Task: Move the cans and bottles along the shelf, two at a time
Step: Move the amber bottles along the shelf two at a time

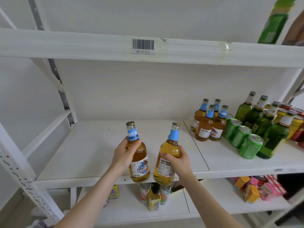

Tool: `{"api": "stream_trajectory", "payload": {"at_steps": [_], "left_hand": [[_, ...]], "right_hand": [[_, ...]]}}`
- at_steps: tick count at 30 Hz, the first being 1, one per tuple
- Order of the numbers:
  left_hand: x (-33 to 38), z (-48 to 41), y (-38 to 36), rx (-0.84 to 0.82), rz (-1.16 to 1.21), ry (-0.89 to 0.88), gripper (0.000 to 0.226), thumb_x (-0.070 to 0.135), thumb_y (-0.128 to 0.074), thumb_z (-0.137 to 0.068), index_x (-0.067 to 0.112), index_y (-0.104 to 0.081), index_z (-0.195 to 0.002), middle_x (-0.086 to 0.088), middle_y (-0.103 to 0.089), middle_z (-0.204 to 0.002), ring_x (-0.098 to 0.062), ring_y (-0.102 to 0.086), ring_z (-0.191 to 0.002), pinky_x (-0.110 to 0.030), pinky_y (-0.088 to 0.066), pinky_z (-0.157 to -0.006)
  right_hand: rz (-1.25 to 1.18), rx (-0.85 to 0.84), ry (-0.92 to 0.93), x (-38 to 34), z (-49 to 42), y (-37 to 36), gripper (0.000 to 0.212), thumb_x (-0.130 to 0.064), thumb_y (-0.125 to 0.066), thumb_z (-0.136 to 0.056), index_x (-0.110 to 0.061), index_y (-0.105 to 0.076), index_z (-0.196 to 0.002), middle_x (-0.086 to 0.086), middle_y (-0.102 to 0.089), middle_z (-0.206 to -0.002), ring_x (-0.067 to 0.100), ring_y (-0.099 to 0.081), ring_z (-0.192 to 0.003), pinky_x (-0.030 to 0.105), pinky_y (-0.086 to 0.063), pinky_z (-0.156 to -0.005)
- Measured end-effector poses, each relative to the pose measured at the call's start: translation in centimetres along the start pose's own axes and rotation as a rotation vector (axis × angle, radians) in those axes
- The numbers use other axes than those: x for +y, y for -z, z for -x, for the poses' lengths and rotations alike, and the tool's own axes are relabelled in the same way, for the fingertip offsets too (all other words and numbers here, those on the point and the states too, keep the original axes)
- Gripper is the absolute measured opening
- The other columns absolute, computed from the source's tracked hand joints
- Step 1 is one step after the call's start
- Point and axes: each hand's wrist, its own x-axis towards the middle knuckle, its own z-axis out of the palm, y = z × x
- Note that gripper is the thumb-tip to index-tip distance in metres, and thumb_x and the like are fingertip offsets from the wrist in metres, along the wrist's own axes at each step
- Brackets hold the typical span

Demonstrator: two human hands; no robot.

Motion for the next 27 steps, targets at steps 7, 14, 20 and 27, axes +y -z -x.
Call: {"api": "stream_trajectory", "payload": {"at_steps": [7,14,20,27], "left_hand": [[1.4,-3.1,-5.1,-0.063,-0.059,-0.039,0.014,0.047,-0.060,-0.090,0.041,-0.057,-0.102,0.012,-0.066,-0.104,-0.013,-0.063,-0.101,-0.031,-0.050,-0.082],[2.9,-4.7,-12.2,-0.132,-0.078,-0.062,0.018,0.047,-0.061,-0.090,0.040,-0.057,-0.106,0.010,-0.066,-0.107,-0.014,-0.062,-0.104,-0.034,-0.051,-0.088],[4.4,-4.0,-19.2,-0.120,-0.075,-0.063,0.034,0.046,-0.061,-0.090,0.032,-0.056,-0.120,0.002,-0.067,-0.115,-0.020,-0.062,-0.110,-0.044,-0.051,-0.097],[5.7,-2.3,-26.7,-0.074,-0.102,-0.044,0.039,0.049,-0.060,-0.089,0.032,-0.053,-0.124,0.001,-0.065,-0.118,-0.021,-0.061,-0.111,-0.039,-0.052,-0.094]], "right_hand": [[-0.024,0.053,0.003,-0.3,-2.9,5.0,0.057,-0.022,-0.083,-0.072,-0.029,-0.052,-0.119,0.002,-0.065,-0.108,0.019,-0.066,-0.097,0.029,-0.054,-0.068],[-0.071,0.122,0.006,-0.3,-5.1,11.5,0.060,-0.020,-0.084,-0.069,-0.029,-0.055,-0.121,0.002,-0.068,-0.109,0.022,-0.067,-0.099,0.038,-0.057,-0.079],[-0.062,0.091,0.005,-1.1,-6.2,18.1,0.055,-0.016,-0.085,-0.068,-0.032,-0.057,-0.113,0.000,-0.069,-0.103,0.017,-0.069,-0.093,0.025,-0.054,-0.064],[0.015,0.056,0.012,-1.7,-7.4,25.9,0.054,-0.020,-0.086,-0.067,-0.036,-0.056,-0.108,-0.003,-0.069,-0.103,0.015,-0.067,-0.094,0.025,-0.052,-0.065]]}}
